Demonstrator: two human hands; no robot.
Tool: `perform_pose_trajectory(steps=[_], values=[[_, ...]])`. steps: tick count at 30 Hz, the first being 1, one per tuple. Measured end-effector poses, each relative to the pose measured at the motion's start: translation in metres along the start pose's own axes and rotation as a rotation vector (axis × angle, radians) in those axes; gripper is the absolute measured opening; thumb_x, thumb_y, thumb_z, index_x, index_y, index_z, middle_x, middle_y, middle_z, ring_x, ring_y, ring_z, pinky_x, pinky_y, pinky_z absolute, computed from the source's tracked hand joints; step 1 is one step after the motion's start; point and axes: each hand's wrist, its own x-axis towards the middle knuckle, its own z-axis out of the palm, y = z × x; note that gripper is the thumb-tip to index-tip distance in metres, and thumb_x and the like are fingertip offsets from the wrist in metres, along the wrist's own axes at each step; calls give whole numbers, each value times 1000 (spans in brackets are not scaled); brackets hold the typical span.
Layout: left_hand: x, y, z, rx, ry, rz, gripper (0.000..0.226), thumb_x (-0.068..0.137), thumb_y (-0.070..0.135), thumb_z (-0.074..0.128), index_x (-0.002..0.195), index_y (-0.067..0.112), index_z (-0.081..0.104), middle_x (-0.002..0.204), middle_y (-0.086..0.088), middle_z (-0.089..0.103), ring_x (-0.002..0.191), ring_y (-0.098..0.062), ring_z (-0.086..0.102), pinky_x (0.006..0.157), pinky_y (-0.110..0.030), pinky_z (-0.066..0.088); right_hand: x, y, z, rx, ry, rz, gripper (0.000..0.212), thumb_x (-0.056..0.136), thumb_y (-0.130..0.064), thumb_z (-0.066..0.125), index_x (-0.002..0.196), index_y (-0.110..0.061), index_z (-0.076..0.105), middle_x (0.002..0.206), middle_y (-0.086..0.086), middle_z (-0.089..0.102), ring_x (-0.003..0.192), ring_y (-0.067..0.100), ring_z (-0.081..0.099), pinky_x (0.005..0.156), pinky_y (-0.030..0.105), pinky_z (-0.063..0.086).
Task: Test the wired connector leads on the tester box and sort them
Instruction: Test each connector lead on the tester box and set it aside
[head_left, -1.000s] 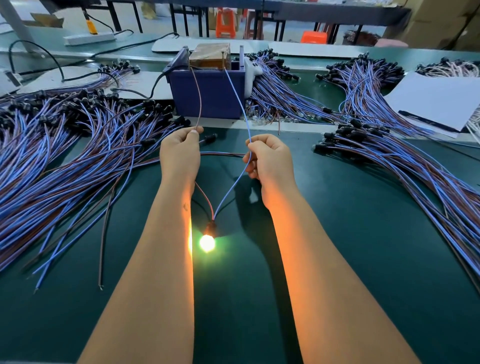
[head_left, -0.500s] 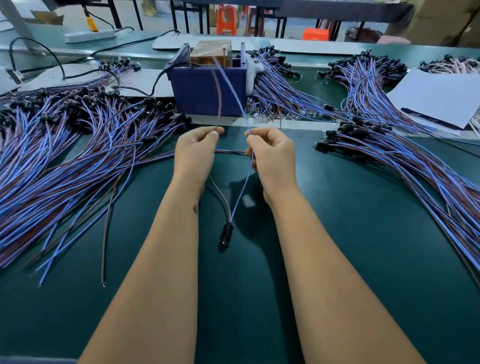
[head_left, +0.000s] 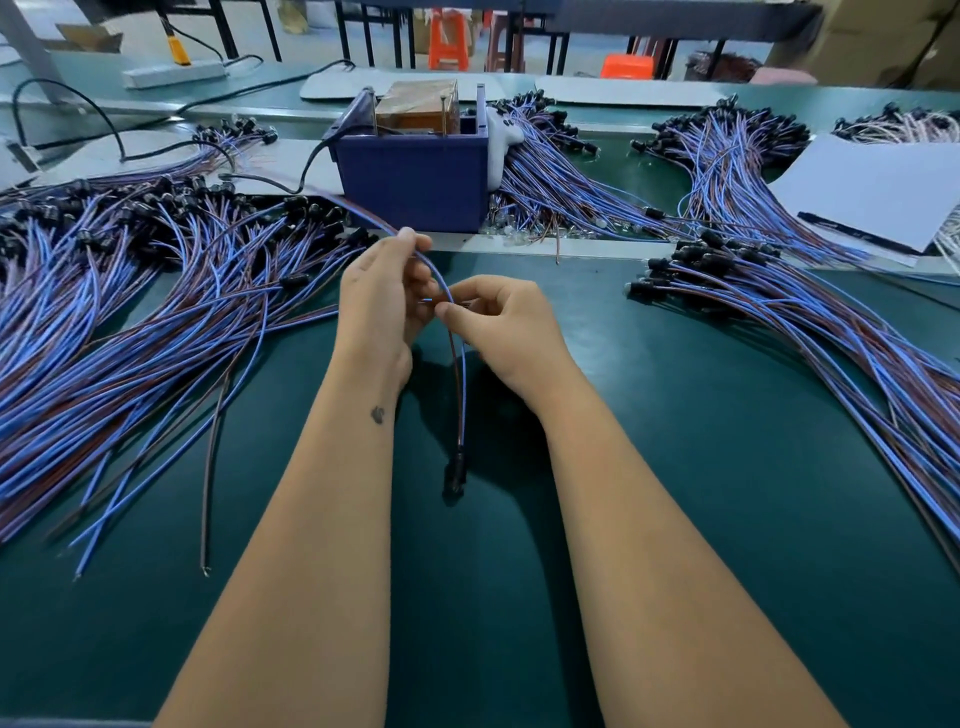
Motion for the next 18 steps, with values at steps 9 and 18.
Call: perform_pose_trajectory(steps=[9, 18], values=[[-10, 11, -2, -315, -208, -107, 42, 102, 29, 40, 64, 19, 55, 56, 4, 51, 51, -10, 46, 49, -19, 37, -4, -17, -4, -66, 430, -260, 13, 89, -18, 60, 78, -25, 61, 62, -9, 59, 61, 17, 61, 64, 31, 48], [-29, -27, 28, 754, -383, 193, 34, 101, 24, 48, 74, 11, 64, 67, -4, 60, 63, -13, 50, 66, -35, 46, 2, -14, -27, 121, 688, -218, 25, 92, -5, 51, 84, -28, 55, 74, -6, 63, 72, 23, 64, 74, 42, 54]])
